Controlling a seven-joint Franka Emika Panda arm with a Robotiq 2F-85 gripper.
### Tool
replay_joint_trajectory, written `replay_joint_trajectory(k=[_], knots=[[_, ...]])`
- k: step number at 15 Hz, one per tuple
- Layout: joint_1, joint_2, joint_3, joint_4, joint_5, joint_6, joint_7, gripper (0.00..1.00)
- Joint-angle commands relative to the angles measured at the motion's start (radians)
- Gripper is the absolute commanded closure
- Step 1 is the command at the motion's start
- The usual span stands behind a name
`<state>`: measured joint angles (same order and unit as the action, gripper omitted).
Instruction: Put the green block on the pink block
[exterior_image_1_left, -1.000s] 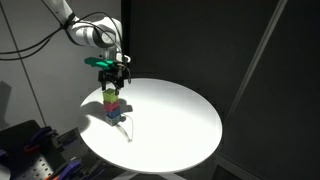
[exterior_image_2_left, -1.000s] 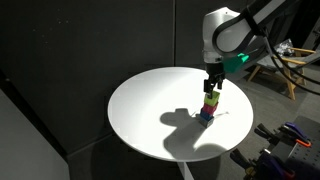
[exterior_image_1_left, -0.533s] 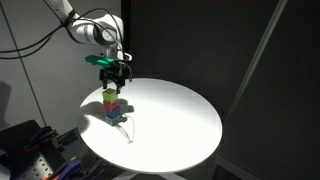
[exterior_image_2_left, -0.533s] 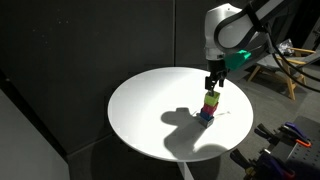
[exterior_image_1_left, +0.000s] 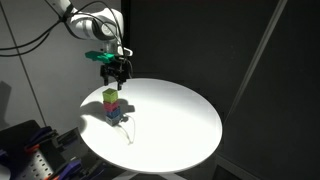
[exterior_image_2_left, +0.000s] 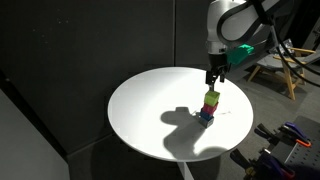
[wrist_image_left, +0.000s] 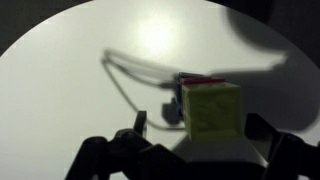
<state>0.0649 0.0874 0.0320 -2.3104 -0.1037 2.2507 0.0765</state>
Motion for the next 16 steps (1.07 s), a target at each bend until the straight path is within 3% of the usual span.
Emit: replay_joint_trajectory(k=[1,9,16], knots=[[-0.015,-0.055,-0.007,-0.02,0.014,-0.029,0.017,0.0],[-0.049,-0.151,-0.034,-0.092,0.002,-0.012,0.017,0.0],[-0.066,-0.294,-0.043,-0.235,0.01,0.097,-0.01,0.0]])
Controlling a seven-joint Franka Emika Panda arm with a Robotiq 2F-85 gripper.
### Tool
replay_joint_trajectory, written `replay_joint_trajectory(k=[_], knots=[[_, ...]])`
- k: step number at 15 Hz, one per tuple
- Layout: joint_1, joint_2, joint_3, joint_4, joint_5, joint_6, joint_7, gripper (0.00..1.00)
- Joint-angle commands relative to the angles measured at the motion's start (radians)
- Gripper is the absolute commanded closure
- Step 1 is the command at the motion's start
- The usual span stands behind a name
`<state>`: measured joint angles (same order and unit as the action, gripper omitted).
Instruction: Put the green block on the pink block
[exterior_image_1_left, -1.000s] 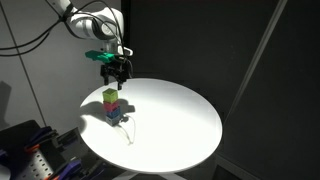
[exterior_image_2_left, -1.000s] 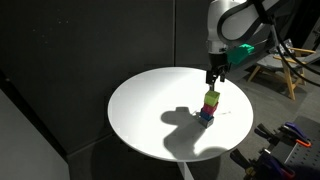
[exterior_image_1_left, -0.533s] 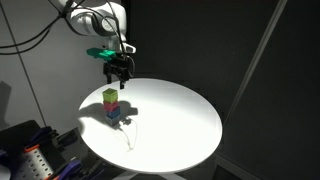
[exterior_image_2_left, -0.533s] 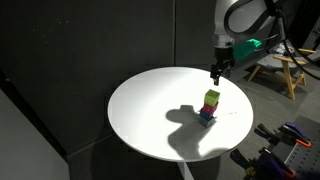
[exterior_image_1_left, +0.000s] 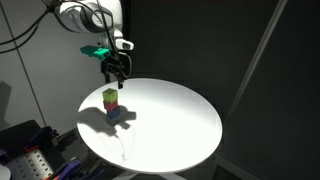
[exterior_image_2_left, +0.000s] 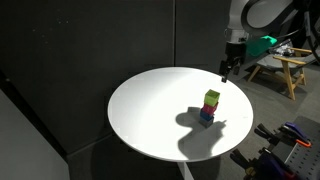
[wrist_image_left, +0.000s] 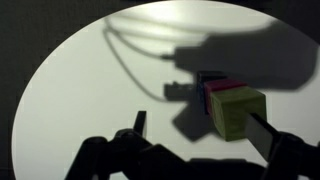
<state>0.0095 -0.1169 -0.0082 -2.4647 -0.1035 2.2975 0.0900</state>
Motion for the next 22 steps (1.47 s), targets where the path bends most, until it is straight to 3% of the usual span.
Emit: replay_joint_trajectory(k=[1,11,22], knots=[[-0.012,-0.112,-0.003,-0.101,0.011,0.066,-0.026,0.0],[-0.017,-0.259,-0.008,-0.172,0.025,0.014,-0.044,0.0],[-0.006,-0.304,-0.015,-0.128,0.076,-0.187,-0.139,0.0]])
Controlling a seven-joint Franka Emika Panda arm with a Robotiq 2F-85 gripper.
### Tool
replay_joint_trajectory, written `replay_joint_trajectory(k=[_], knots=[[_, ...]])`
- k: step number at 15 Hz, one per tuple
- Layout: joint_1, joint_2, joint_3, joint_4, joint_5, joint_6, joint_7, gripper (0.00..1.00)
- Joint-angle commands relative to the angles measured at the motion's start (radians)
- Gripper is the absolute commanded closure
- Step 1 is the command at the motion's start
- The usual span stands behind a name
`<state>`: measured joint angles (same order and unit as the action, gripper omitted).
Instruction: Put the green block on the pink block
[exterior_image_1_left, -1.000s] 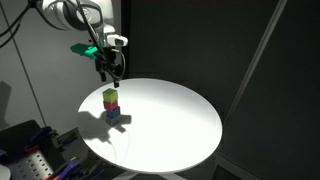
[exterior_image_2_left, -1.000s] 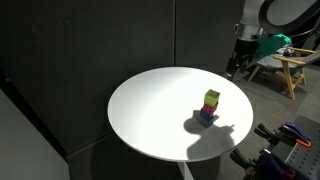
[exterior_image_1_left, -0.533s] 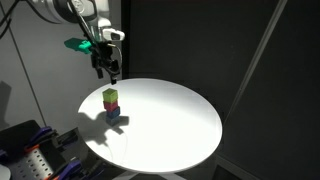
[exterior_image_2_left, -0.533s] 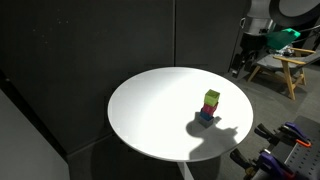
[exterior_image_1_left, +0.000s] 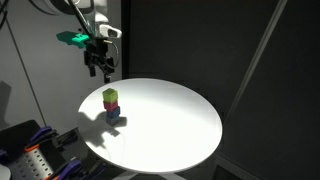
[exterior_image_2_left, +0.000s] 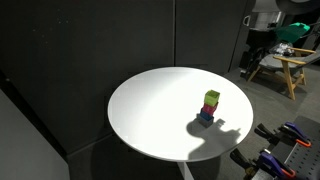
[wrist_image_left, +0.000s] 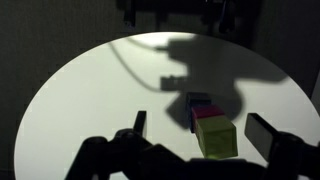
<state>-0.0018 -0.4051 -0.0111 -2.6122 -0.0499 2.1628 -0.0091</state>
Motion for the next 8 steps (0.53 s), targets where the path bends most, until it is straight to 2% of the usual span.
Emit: replay_joint_trajectory(k=[1,2,8], knots=[[0.003,-0.019,-0.01,0.016,0.016,-0.048,-0.036,0.0],[-0.002,-0.002,0.003,0.004,0.002,-0.015,-0.005,0.0],[-0.002,0.003,0.003,0.001,0.002,-0.015,-0.005,0.0]])
